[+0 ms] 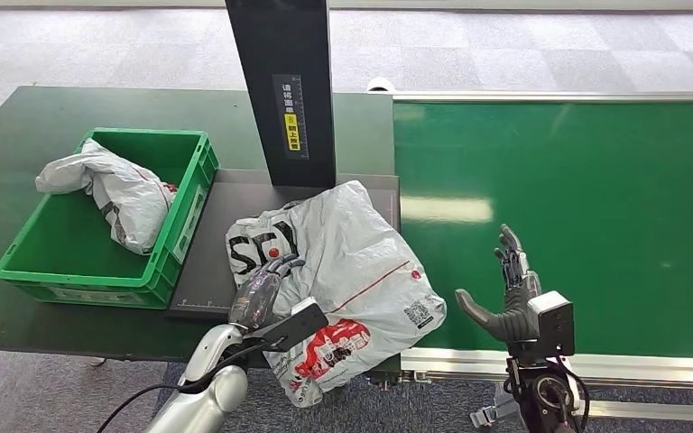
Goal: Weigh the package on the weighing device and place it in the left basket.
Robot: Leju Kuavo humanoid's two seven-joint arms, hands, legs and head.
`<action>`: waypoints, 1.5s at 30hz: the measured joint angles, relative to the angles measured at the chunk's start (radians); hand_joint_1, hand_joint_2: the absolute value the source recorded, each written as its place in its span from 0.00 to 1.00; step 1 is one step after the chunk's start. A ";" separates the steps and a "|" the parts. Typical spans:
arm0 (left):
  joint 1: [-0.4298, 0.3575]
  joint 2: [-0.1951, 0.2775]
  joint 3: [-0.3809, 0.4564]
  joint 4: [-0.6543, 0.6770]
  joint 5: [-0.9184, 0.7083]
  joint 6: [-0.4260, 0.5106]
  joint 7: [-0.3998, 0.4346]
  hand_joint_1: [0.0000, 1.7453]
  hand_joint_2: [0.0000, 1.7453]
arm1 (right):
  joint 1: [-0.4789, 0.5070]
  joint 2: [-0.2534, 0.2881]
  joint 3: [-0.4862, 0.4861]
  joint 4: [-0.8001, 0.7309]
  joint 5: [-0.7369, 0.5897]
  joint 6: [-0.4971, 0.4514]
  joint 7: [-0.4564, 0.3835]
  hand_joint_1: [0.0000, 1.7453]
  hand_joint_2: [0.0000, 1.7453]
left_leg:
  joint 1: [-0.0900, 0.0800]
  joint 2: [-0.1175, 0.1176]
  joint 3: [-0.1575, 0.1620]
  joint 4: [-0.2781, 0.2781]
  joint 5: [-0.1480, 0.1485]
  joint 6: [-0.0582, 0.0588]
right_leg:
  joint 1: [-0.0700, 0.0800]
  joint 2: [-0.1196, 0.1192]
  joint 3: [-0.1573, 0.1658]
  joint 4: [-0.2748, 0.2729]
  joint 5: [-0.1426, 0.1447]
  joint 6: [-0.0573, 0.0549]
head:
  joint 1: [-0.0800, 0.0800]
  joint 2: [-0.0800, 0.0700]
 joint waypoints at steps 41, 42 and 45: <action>0.088 -0.039 0.205 -0.437 0.273 0.501 -0.606 1.00 1.00 | 0.121 0.012 -0.055 -0.109 -0.043 -0.023 0.013 0.00 1.00 | 0.000 0.000 -0.001 0.000 0.000 0.000 | 0.000 0.000 -0.002 0.000 0.000 0.000 | 0.000 0.000; 0.088 -0.040 0.211 -0.443 0.272 0.501 -0.607 1.00 1.00 | 0.122 0.012 -0.055 -0.109 -0.043 -0.023 0.012 0.00 1.00 | 0.000 0.000 -0.001 0.000 0.000 0.000 | 0.000 0.000 -0.002 0.000 0.000 0.000 | 0.000 0.000; 0.088 -0.044 0.224 -0.457 0.272 0.501 -0.607 1.00 1.00 | 0.123 0.011 -0.055 -0.109 -0.043 -0.023 0.012 0.00 1.00 | 0.000 0.001 -0.001 0.000 0.000 0.000 | 0.000 0.000 -0.002 0.000 0.000 0.000 | 0.000 0.000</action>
